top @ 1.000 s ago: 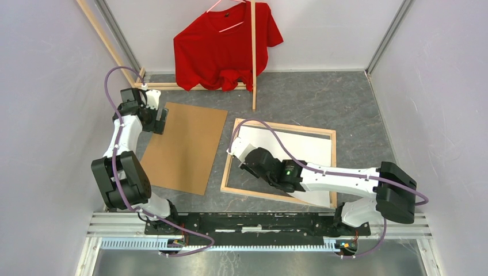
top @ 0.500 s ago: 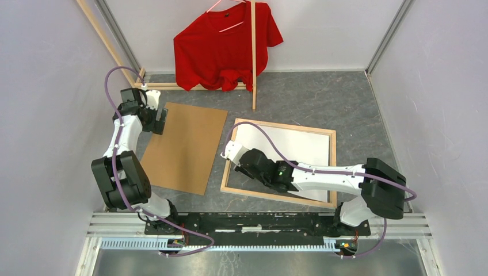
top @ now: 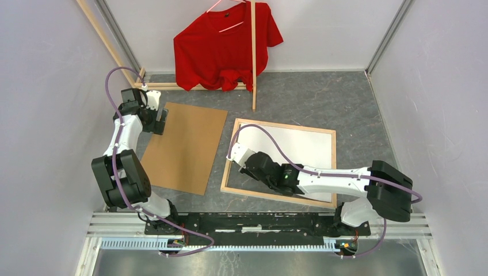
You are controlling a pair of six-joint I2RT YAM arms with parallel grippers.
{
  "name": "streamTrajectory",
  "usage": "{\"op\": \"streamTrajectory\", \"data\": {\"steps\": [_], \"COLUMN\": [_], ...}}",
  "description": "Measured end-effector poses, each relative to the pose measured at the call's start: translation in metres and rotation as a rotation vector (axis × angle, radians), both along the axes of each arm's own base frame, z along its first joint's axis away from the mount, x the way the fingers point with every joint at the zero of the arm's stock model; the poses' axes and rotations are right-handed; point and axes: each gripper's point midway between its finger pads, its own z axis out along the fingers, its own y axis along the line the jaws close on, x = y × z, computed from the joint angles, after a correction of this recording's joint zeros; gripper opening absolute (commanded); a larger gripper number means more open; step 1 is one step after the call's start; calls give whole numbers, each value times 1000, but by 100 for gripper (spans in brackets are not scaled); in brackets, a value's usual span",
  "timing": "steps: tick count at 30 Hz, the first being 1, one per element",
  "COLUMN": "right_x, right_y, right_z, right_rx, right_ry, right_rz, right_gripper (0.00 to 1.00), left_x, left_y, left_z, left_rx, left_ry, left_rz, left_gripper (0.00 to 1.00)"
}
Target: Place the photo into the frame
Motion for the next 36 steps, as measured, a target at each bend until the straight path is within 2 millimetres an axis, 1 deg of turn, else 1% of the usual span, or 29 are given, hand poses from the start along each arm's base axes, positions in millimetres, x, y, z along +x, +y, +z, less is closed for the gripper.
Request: {"op": "streamTrajectory", "data": {"steps": [1,3,5,6,7,8,9,11,21,28,31,34,36], "right_x": [0,0,-1,-1,-1,-1,-1,-2,-10,-29,-34,-32,-25], "right_y": [0,1,1,1,2,2,2,2,4,18,22,24,26], "right_z": [0,1,1,1,1,1,1,0,-5,-1,0,3,9], "right_rx": [4,13,18,22,24,23,27,29,25,78,99,141,193], "right_ry": [0,1,5,8,10,11,14,20,65,140,171,199,220], "right_rz": [-1,-4,-6,-6,-8,-7,-10,-12,14,131,160,148,119], "right_gripper": [9,24,34,37,44,53,65,97,98,98,98,98,98], "left_x": [0,0,0,0,0,0,-1,-1,-6,-10,-11,-11,-9], "left_y": [0,0,0,0,0,0,0,0,-4,-7,-8,-8,-7], "left_z": [0,0,0,0,0,0,0,-1,-4,-5,-5,-4,-2], "left_rx": [0,0,-1,-1,0,0,-1,-2,-19,-33,-37,-37,-34], "left_ry": [0,0,1,1,1,1,3,6,27,46,49,49,47], "left_rz": [0,0,0,0,0,0,0,0,-8,-13,-15,-15,-14], "left_gripper": [100,100,100,100,100,100,100,100,100,100,100,100,100]}}
